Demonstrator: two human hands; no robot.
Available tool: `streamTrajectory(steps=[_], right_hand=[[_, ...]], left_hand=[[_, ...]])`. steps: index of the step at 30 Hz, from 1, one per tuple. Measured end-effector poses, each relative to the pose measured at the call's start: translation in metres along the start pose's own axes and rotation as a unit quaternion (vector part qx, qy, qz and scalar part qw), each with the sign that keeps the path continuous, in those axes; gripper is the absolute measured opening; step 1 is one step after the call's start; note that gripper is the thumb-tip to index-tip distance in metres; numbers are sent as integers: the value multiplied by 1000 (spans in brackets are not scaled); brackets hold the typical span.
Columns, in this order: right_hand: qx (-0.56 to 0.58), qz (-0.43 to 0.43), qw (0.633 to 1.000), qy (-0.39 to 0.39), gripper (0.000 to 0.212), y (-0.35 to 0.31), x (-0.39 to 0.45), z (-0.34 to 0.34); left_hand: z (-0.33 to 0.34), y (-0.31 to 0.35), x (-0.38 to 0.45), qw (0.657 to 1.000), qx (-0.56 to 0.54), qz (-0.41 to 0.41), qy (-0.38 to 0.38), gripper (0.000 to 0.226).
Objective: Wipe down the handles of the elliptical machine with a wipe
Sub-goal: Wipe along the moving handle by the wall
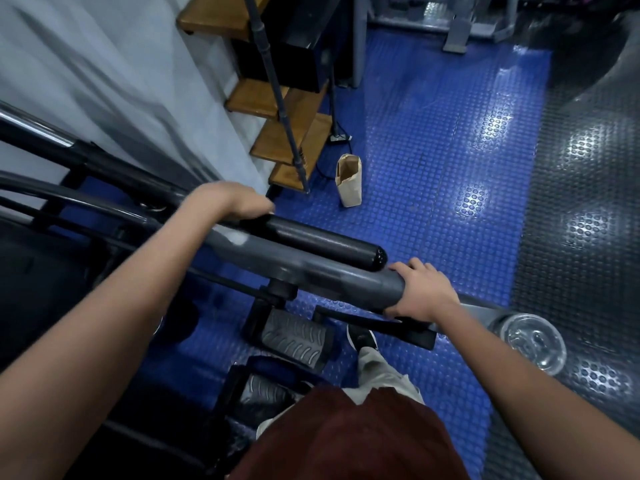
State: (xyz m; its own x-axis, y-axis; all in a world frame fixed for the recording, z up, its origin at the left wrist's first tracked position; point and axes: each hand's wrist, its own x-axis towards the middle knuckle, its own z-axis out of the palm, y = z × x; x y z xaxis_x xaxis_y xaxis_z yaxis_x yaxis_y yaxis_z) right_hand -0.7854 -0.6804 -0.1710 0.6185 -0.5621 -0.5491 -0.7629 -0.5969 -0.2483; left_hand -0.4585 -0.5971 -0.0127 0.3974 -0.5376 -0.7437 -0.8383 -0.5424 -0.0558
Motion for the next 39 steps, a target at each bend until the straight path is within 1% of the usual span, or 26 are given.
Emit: streamTrajectory(steps=[1, 2, 4, 5, 7, 8, 9, 10, 11, 12, 13, 15, 17, 19, 20, 22, 24, 25, 26, 28, 30, 32, 33, 35, 37, 39], right_hand=[[1, 1, 1000, 0, 97, 0, 0, 0], [1, 1, 1000, -1, 98, 0, 0, 0], [-3, 1, 1000, -3, 98, 0, 0, -1], [-5, 1, 1000, -2, 98, 0, 0, -1], [-7, 2, 1000, -3, 99, -1, 0, -1], [-8, 4, 1000, -4, 99, -1, 0, 0], [-10, 5, 1000, -5, 100, -1, 1, 0], [-11, 6, 1000, -5, 101, -1, 1, 0], [-11, 5, 1000, -5, 101, -1, 1, 0], [-11, 3, 1000, -5, 101, 0, 2, -1], [-10, 0, 1000, -6, 101, 0, 1, -1], [-5, -5, 1000, -5, 100, 0, 1, -2], [-5, -6, 1000, -5, 100, 0, 0, -3], [-5, -6, 1000, -4, 101, 0, 0, -3], [-5, -6, 1000, -4, 101, -1, 0, -4], [-7, -6, 1000, -7, 102, 0, 0, -4], [-13, -6, 1000, -6, 102, 0, 0, -3], [-14, -6, 1000, -6, 101, 0, 0, -3], [-15, -5, 1000, -7, 101, 0, 0, -3], [-16, -4, 1000, -9, 101, 0, 1, -3], [-15, -2, 1000, -6, 101, 0, 1, -2], [-15, 1, 1000, -5, 102, 0, 2, -2], [-16, 1, 1000, -6, 102, 0, 2, -2], [-19, 1, 1000, -8, 102, 0, 3, -2], [-18, -1, 1000, -8, 101, 1, 3, -2], [-19, -3, 1000, -9, 101, 1, 2, -1]], left_hand=[[0, 21, -4, 999, -17, 12, -38, 44], [1, 45, -11, 998, -15, 28, -52, 38], [7, 93, -27, 998, 14, 50, -34, 47], [16, 111, -30, 998, 30, 62, -2, 49], [40, 134, -39, 987, 64, 108, 104, 42], [53, 140, -46, 970, 77, 145, 181, 38], [66, 140, -54, 941, 74, 184, 275, 36], [78, 137, -61, 911, 61, 214, 347, 35], [90, 128, -61, 890, 47, 240, 384, 36], [100, 114, -58, 877, 40, 263, 400, 38], [108, 97, -52, 872, 43, 276, 403, 40], [114, 59, -42, 874, 42, 259, 409, 43], [111, 15, -30, 873, 35, 212, 438, 41], [99, -35, -21, 866, 52, 161, 471, 36], [90, -56, -19, 865, 68, 134, 478, 36], [73, -76, -20, 877, 81, 79, 466, 39], [59, -62, -26, 892, 78, 45, 443, 38], [55, -43, -30, 898, 89, 52, 427, 39], [54, -22, -33, 900, 105, 82, 416, 40], [63, 33, -43, 887, 110, 163, 417, 39], [82, 91, -59, 881, 52, 216, 418, 33], [103, 122, -66, 873, -24, 241, 424, 29], [114, 123, -65, 870, -30, 249, 426, 30], [122, 102, -58, 880, 1, 245, 406, 40], [124, 68, -47, 892, 21, 228, 389, 44], [120, 28, -37, 890, 20, 207, 406, 46]])
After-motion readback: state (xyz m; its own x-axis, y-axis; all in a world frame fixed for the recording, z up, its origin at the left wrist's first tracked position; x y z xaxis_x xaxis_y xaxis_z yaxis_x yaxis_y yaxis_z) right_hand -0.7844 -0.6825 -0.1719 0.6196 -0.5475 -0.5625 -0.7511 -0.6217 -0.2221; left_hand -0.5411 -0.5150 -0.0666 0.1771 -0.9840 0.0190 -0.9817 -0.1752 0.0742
